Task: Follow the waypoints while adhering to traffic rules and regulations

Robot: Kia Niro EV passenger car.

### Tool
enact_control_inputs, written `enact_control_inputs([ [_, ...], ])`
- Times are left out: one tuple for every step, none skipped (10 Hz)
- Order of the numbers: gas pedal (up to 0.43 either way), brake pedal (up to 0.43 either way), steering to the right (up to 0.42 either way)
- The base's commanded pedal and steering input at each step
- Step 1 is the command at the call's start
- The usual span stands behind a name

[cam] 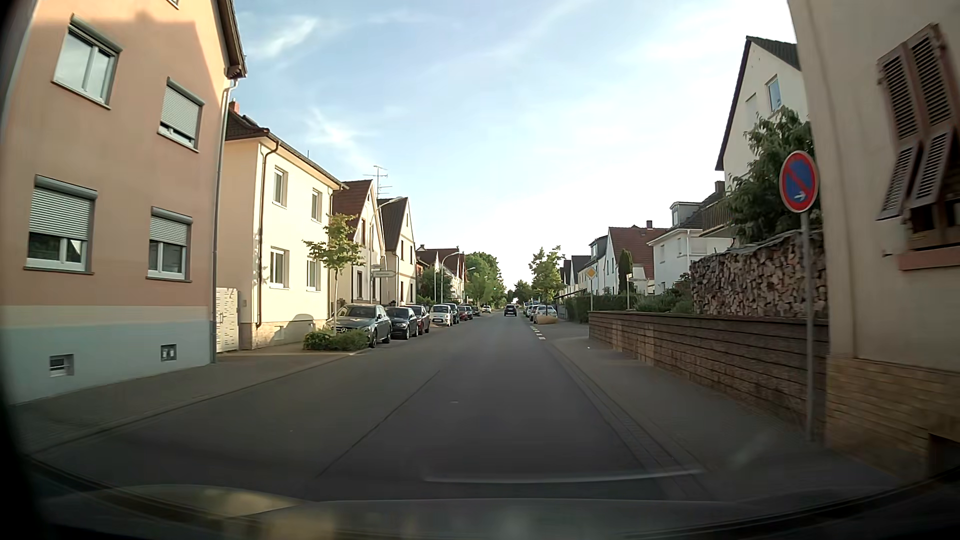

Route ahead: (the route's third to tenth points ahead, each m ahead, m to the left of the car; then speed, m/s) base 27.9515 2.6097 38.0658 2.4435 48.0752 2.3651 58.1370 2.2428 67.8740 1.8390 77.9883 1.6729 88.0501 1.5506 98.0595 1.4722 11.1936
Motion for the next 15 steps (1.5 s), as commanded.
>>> enact_control_inputs([
  [0.047,0.03,0.0],
  [0.039,0.03,0.0],
  [0.039,0.03,0.0],
  [0.039,0.03,0.001],
  [0.039,0.03,0.001],
  [0.039,0.03,0.001],
  [0.039,0.03,0.001],
  [0.039,0.03,0.001],
  [0.039,0.03,0.001],
  [0.039,0.03,0.001],
  [0.039,0.024,0.0],
  [0.039,0.03,0.0],
  [0.039,0.03,0.0],
  [0.039,0.03,0.0],
  [0.039,0.03,0.0],
])
